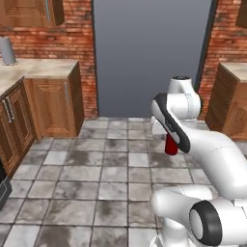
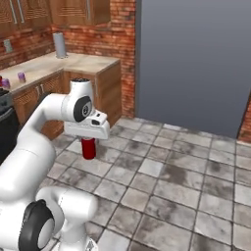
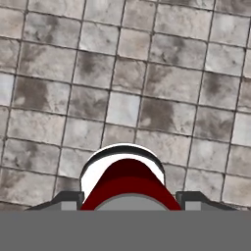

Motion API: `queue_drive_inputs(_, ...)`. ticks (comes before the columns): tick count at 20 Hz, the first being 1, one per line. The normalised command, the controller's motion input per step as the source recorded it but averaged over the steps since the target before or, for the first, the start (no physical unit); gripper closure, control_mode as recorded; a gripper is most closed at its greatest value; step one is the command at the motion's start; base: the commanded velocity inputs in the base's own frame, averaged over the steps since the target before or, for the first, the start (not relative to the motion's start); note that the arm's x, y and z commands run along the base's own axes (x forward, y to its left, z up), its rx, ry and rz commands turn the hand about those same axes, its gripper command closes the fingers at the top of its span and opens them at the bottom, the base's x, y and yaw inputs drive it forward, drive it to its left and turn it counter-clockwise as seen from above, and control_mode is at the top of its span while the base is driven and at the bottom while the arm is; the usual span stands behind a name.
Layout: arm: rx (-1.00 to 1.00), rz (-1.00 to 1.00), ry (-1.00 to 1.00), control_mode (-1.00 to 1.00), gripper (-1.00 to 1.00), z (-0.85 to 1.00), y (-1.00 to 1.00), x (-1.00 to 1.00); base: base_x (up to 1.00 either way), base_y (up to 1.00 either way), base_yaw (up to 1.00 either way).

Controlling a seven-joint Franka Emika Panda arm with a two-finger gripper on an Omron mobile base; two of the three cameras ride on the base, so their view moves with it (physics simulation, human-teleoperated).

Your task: Four empty soda cans are scattered around the kitchen. Gather all the cans and cluster them next to the stove for recycling.

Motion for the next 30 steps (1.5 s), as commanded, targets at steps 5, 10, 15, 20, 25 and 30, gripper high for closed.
queue_drive_inputs(5,0.0,0.0,0.0,1.0,1.0,0.0,0.0,0.0,0.43,0.0,0.45)
queue_drive_inputs(10,0.0,0.0,0.0,1.0,1.0,0.0,0.0,0.0,0.34,0.0,0.48)
queue_drive_inputs(15,0.0,0.0,0.0,1.0,1.0,0.0,0.0,0.0,0.25,0.0,0.5)
queue_drive_inputs(20,0.0,0.0,0.0,1.0,1.0,0.0,0.0,0.0,0.24,0.0,0.5)
queue_drive_inputs(25,0.0,0.0,0.0,1.0,1.0,0.0,0.0,0.0,0.39,0.0,0.46)
queue_drive_inputs(30,0.0,0.0,0.0,1.0,1.0,0.0,0.0,0.0,0.87,-0.02,0.31)
